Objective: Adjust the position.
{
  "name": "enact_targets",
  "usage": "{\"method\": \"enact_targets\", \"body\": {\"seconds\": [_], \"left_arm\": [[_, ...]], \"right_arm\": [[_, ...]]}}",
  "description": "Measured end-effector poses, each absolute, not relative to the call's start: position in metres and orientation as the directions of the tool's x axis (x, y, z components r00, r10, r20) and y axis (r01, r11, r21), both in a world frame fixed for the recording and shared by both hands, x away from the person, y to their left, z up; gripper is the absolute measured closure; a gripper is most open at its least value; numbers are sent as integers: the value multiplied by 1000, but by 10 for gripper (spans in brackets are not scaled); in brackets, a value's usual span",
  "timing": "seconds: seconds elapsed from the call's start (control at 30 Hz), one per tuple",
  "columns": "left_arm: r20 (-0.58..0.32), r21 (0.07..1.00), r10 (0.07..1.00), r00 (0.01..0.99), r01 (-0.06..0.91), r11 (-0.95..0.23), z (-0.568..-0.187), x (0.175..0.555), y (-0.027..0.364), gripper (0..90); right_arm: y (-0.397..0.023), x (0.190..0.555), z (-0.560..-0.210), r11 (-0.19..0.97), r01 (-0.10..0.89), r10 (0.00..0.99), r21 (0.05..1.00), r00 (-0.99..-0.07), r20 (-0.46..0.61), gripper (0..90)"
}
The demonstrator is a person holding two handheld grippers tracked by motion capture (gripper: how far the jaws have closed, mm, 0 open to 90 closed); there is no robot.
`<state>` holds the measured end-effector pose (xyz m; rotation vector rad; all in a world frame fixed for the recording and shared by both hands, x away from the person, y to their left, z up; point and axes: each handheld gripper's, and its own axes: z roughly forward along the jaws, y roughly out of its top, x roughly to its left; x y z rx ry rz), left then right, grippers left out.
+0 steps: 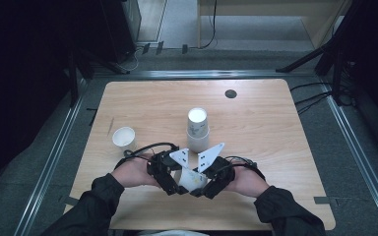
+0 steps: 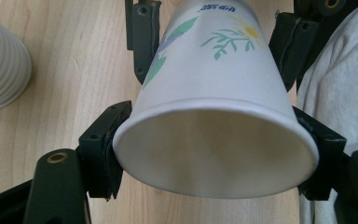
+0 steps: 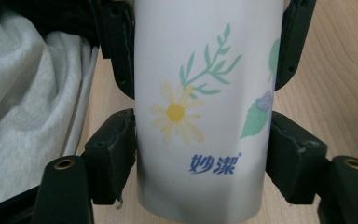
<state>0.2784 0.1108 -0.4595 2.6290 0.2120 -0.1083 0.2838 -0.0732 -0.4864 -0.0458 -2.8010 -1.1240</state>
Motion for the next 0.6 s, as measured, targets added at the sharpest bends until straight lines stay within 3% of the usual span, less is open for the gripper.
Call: {"method": "enact_targets", "body": {"seconds": [0.23,0.43,0.6], "left_arm": [[-109,493,128,986,166,-854,-459,279,113,236],[-115,575,160,980,197,-794,-451,283,123,171],[-174,661,178,968,249,-708,-442,290,138,158]], "right_arm": [[-73,283,-486,728,68,-12,683,-994,111,340],[-81,286,-476,688,62,1,723,-996,85,339],[-91,289,-466,640,82,32,764,-996,80,339]]}}
